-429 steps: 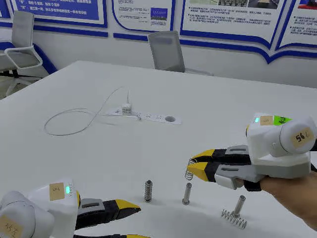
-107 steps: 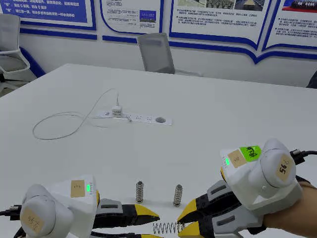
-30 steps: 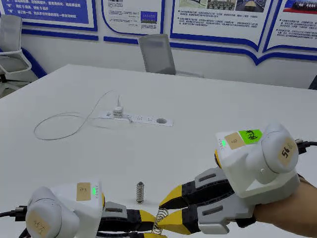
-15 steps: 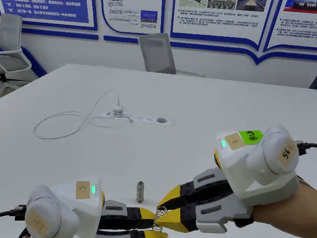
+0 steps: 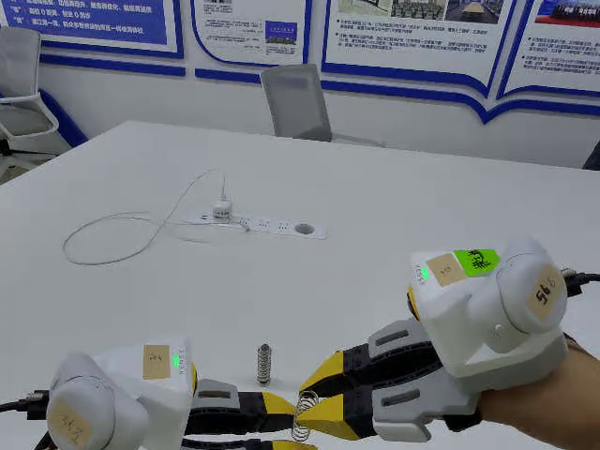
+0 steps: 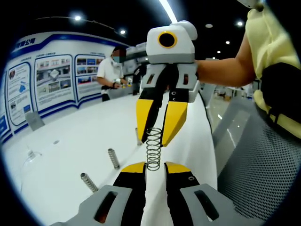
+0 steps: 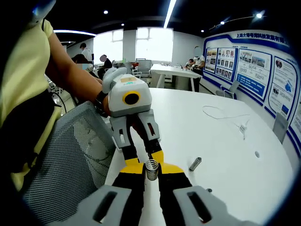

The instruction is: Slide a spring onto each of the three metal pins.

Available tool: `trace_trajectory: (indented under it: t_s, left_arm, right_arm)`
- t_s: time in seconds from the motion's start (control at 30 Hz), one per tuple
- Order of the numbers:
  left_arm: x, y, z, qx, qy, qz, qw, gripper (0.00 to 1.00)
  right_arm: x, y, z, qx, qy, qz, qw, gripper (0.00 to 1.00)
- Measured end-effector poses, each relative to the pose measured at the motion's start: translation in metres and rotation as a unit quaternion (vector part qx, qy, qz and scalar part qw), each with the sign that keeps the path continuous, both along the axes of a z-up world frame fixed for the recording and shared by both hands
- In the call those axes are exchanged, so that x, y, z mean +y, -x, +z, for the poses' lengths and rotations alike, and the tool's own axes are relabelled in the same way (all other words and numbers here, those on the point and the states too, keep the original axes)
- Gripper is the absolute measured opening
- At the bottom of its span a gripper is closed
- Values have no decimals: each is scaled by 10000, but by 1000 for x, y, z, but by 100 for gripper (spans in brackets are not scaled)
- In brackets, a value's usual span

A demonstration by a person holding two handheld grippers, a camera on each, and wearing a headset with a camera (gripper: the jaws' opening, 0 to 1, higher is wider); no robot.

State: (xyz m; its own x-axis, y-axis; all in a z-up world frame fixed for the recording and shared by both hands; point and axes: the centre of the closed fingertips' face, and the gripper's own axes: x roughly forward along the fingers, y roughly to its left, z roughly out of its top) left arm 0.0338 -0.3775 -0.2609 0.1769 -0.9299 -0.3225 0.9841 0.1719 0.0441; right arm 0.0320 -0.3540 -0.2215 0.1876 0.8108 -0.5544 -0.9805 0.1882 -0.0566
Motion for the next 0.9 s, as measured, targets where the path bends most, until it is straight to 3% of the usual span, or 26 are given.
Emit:
trace_trajectory:
  t_s: [0.33, 0.9]
  left_arm:
    - [11, -6, 1, 50, 61, 206, 9998, 20]
    - [25, -12, 0, 116, 140, 527, 9984, 32]
  right_arm:
    - [-17, -5, 0, 7, 5, -217, 9998, 12]
    - [-64, -19, 0, -8, -20, -841, 9965, 12]
